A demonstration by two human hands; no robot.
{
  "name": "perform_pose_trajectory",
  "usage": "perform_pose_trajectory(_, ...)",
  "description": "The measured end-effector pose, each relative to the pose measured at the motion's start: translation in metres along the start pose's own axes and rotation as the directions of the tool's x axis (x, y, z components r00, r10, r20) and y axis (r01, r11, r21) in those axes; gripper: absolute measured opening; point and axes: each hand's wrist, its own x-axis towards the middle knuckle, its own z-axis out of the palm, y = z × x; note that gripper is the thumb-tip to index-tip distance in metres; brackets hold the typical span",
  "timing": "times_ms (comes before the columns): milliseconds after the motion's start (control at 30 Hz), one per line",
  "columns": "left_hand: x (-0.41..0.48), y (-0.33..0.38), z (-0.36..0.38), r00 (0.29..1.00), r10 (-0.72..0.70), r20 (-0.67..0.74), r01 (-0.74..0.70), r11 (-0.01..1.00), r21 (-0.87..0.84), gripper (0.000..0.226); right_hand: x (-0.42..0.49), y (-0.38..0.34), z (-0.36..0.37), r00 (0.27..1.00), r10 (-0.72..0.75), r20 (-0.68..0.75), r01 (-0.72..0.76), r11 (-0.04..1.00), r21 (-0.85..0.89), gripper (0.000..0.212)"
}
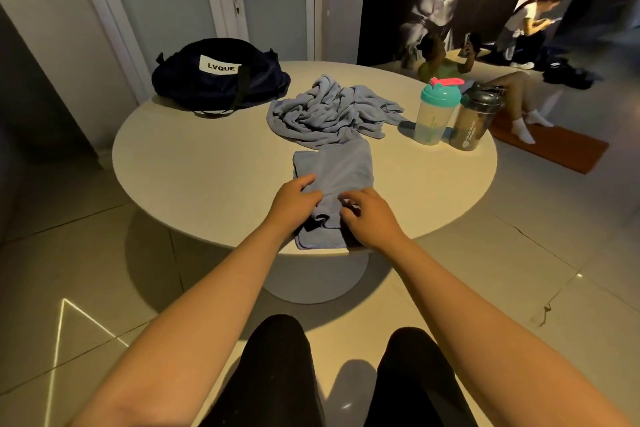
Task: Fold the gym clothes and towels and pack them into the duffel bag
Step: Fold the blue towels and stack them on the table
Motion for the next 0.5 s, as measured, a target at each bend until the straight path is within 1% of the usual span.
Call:
perform_pose_trajectory(33,-0.002,-0.003,-0.003,1.0,0.001,-0.011,-0.001,1.0,0.0,0.06,-0.008,0.002,0.004,1.0,0.008,-0.013,-0.008,1.0,0.014,0.034)
perform_pose_trajectory(100,-0.007,-0.008,-0.007,1.0,0.023,0.004,-0.023,0.998,0.058,0.061,-0.021,0.004,0.007,0.999,-0.014,-0.046,0.015,1.0,0.021,0.035)
perform_pose_trajectory(233,-0.018,-0.013,-0.008,0.984,0.155,0.088,-0.168,0.969,0.181,0.053,-0.035,0.009,-0.001,0.988,-0.149,0.036,0.142,0.98,0.142,0.039)
perform_pose_trajectory(267,-0.02,-0.015,-0.008,0.978,0.184,0.099,-0.2,0.959,0.201,0.051,-0.035,0.014,-0.003,0.987,-0.16,0.027,0.155,0.978,0.142,0.038)
perform_pose_trajectory(367,-0.028,-0.024,-0.01,0.971,0.228,0.076,-0.239,0.949,0.207,0.046,-0.035,0.023,-0.001,0.987,-0.155,-0.049,0.159,0.983,0.092,0.029)
perform_pose_trajectory(433,-0.033,-0.028,-0.011,0.975,0.221,0.034,-0.223,0.951,0.216,0.046,-0.038,0.021,0.002,0.984,-0.135,-0.121,0.151,0.979,0.135,0.025)
perform_pose_trajectory(500,-0.035,-0.03,-0.01,0.975,0.221,0.029,-0.222,0.95,0.221,0.047,-0.042,0.017,0.0,0.978,-0.083,-0.193,0.125,0.967,0.22,0.024)
